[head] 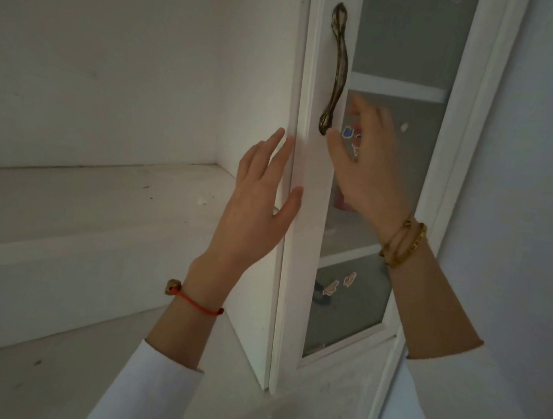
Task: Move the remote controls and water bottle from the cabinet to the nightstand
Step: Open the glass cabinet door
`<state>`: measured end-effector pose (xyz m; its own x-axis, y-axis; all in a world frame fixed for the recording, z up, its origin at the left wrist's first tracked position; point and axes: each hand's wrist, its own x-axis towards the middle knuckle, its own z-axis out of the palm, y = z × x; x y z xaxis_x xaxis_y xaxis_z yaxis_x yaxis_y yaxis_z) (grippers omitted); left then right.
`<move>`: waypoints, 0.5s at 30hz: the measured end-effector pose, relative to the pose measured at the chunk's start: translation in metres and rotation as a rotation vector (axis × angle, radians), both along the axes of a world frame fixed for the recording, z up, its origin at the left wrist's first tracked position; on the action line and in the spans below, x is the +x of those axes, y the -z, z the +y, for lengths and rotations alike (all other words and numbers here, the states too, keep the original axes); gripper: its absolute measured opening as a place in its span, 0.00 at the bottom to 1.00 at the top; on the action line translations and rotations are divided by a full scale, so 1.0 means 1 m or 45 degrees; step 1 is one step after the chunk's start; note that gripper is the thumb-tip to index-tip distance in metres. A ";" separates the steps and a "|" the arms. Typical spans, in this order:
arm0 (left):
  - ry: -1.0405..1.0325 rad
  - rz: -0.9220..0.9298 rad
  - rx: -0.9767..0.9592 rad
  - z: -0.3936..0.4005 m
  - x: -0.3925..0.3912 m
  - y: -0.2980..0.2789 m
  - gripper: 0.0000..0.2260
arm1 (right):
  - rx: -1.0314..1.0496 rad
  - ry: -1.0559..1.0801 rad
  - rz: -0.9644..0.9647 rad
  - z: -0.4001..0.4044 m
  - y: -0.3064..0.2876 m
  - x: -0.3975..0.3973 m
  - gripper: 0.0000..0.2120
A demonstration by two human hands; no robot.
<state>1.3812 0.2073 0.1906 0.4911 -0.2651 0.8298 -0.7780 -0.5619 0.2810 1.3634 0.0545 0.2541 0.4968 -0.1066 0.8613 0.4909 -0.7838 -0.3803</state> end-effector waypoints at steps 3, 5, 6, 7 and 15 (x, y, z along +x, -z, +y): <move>-0.002 0.022 -0.019 -0.005 0.003 0.000 0.27 | 0.051 -0.048 -0.030 0.002 -0.007 0.008 0.20; -0.001 0.026 -0.010 -0.008 0.004 0.001 0.28 | 0.128 -0.117 -0.023 0.004 -0.010 0.011 0.18; 0.004 0.034 -0.009 -0.009 0.005 0.001 0.28 | 0.181 -0.159 -0.010 0.004 -0.012 0.012 0.17; 0.010 0.046 -0.012 -0.009 0.004 0.001 0.28 | 0.237 -0.200 0.006 0.005 -0.014 0.013 0.17; 0.017 0.078 -0.017 -0.015 -0.001 0.004 0.28 | 0.355 -0.282 0.070 0.001 -0.021 0.015 0.16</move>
